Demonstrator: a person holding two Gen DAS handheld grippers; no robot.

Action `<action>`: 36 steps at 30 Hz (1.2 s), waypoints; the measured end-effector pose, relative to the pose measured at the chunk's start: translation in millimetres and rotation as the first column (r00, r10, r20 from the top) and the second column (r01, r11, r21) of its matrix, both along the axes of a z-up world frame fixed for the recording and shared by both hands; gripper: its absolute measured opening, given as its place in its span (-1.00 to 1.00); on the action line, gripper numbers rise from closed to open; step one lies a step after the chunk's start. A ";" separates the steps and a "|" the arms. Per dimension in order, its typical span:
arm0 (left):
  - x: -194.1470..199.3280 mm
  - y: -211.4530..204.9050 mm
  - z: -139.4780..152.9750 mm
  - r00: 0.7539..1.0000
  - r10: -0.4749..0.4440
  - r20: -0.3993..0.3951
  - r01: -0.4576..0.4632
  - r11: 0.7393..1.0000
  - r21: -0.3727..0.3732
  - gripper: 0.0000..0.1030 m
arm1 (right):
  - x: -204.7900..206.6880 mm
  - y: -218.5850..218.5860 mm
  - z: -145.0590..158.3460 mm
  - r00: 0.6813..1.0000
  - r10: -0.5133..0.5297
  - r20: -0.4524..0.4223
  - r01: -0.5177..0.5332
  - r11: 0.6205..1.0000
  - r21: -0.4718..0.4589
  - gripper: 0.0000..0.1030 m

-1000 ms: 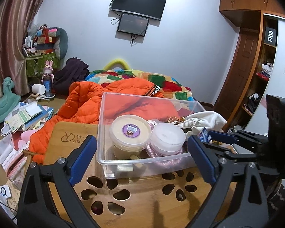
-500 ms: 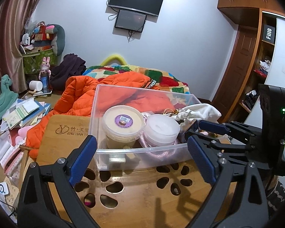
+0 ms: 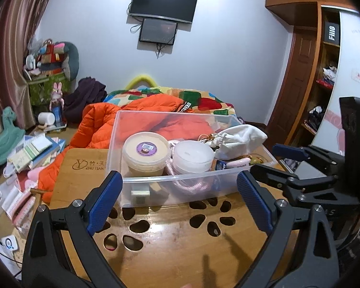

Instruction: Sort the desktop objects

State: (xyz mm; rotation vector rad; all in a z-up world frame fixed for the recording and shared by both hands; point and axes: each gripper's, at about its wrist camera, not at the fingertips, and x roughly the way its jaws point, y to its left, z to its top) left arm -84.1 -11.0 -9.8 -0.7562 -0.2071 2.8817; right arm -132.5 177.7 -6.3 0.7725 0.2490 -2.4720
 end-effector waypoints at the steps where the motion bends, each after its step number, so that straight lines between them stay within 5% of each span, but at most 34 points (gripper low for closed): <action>1: 2.7 1.9 1.0 1.000 0.002 -0.005 -0.002 1.000 -0.008 0.89 | 4.3 1.6 1.0 1.000 -0.003 -0.009 0.003 1.000 0.000 0.55; 16: 31.9 16.8 1.7 1.000 0.012 -0.015 -0.012 0.999 -0.038 0.89 | 42.0 36.2 0.7 0.996 -0.089 -0.005 0.088 0.992 -0.088 0.70; 36: 72.4 36.9 17.9 0.991 0.014 -0.133 -0.026 0.996 -0.086 0.89 | 69.4 45.8 -1.5 0.996 -0.085 -0.021 0.082 0.992 -0.098 0.71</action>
